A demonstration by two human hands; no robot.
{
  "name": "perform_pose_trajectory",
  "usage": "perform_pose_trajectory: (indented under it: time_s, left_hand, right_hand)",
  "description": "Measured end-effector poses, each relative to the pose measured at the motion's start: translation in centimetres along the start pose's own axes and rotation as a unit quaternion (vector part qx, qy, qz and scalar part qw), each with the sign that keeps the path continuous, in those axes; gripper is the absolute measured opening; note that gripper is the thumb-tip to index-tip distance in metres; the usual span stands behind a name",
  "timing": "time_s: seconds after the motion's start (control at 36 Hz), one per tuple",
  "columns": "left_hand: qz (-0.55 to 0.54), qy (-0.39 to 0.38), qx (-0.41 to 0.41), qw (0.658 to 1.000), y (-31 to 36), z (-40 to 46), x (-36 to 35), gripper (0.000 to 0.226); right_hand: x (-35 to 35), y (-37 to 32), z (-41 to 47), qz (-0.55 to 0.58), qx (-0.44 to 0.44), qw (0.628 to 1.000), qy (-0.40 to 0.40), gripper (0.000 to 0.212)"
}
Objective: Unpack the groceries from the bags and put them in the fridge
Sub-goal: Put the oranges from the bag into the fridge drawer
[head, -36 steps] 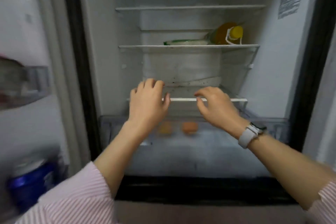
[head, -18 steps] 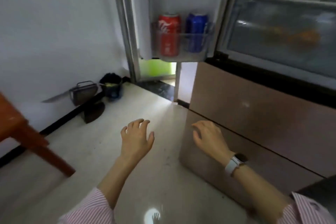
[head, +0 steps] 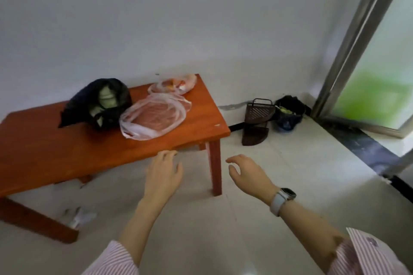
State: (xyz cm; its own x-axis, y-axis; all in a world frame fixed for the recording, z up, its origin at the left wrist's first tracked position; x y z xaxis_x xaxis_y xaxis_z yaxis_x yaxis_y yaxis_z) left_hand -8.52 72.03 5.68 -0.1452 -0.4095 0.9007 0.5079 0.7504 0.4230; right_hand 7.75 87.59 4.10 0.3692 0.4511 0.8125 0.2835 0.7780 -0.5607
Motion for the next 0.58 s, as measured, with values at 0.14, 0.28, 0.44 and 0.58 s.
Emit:
perform_pose_trajectory:
  time_s: [0.14,0.28,0.44,0.58]
  left_hand:
    - [-0.001,0.015,0.022,1.0,-3.9,8.2,1.0,0.034]
    - [-0.021,0.006,0.025,0.999,-5.0,16.3,-0.8,0.031]
    - [-0.036,0.009,0.031,0.999,-4.7,29.6,-4.3,0.034]
    - [-0.036,-0.018,0.036,0.999,-3.4,42.7,-6.9,0.04]
  right_hand:
    - [-3.6,-1.3,10.0,0.017,0.022,0.999,-0.035,0.029]
    - [-5.5,0.4,19.6,0.013,0.046,0.997,-0.055,0.029]
    - [-6.2,4.2,34.4,0.026,0.086,0.996,-0.019,0.027]
    - [-8.0,8.5,48.2,0.006,0.115,0.993,-0.009,0.03]
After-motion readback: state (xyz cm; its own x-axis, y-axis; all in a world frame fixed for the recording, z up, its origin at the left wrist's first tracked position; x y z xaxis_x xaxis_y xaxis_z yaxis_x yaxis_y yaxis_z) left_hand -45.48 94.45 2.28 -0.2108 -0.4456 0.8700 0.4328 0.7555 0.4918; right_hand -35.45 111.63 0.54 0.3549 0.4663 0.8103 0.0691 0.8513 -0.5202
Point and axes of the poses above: each hand's wrist, its own z-axis towards the middle knuckle, its own x-axis out of the back of the hand, y = z × x, the point moved 2 cm from there along z, towards the middle knuckle, and after that the axes turned 12 degrees about x, right-handed, at the moved point
